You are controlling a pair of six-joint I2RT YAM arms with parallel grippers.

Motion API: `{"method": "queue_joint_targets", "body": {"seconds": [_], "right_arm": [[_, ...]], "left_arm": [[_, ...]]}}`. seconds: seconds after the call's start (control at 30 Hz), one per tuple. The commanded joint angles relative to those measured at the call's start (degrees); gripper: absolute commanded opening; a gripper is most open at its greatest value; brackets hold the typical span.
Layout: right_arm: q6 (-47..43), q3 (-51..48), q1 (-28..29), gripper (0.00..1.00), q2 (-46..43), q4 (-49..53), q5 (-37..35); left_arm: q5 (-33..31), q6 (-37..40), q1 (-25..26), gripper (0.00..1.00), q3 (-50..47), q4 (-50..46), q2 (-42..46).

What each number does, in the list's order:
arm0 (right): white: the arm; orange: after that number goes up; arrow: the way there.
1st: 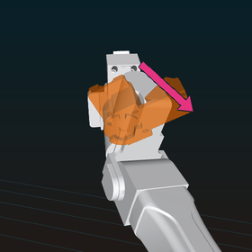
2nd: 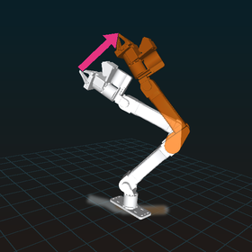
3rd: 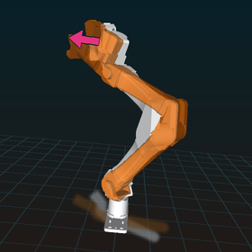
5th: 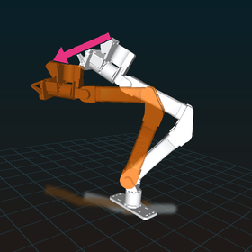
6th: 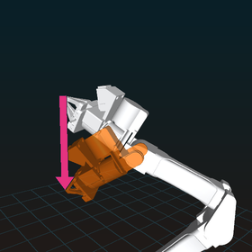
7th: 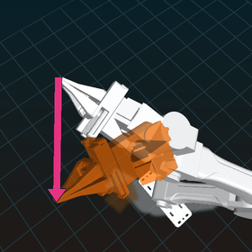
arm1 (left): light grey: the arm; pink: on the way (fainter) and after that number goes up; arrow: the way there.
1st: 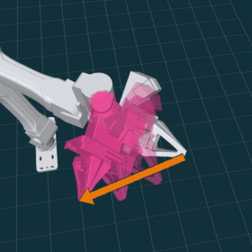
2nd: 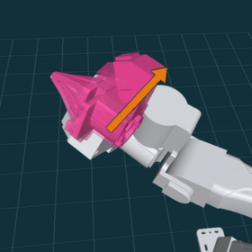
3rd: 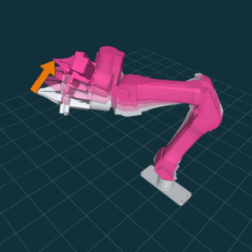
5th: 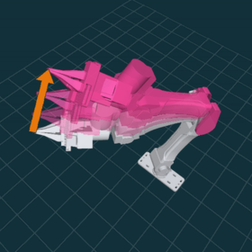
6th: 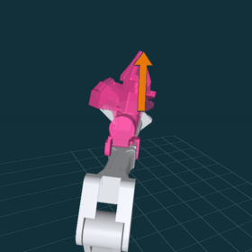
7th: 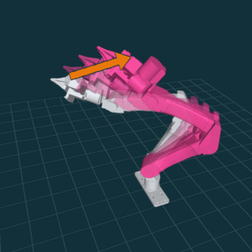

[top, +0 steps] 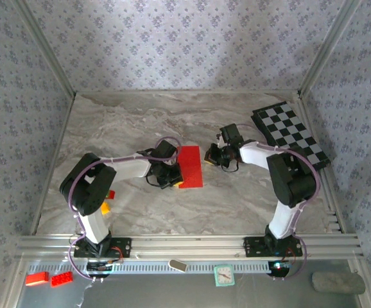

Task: Fold a paper plane with a square sheet of paper (pick it up from the middle)
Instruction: Fold the triangle a second time at the center of the table.

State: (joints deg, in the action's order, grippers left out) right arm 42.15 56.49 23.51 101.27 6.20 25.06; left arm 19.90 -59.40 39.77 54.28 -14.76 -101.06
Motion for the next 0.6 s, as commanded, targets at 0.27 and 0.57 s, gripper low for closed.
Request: {"method": "queue_joint_targets", "body": {"seconds": [0.27, 0.57], "right_arm": [[3.2, 1.2, 7.2, 0.0, 3.5, -1.4, 4.4], [0.0, 1.8, 6.6, 0.0, 7.5, 2.0, 1.2]], "left_arm": [[-1.3, 0.5, 0.2, 0.0, 0.7, -5.0, -1.1], [-0.1, 2.2, -0.5, 0.0, 1.9, -4.4, 0.1]]}}
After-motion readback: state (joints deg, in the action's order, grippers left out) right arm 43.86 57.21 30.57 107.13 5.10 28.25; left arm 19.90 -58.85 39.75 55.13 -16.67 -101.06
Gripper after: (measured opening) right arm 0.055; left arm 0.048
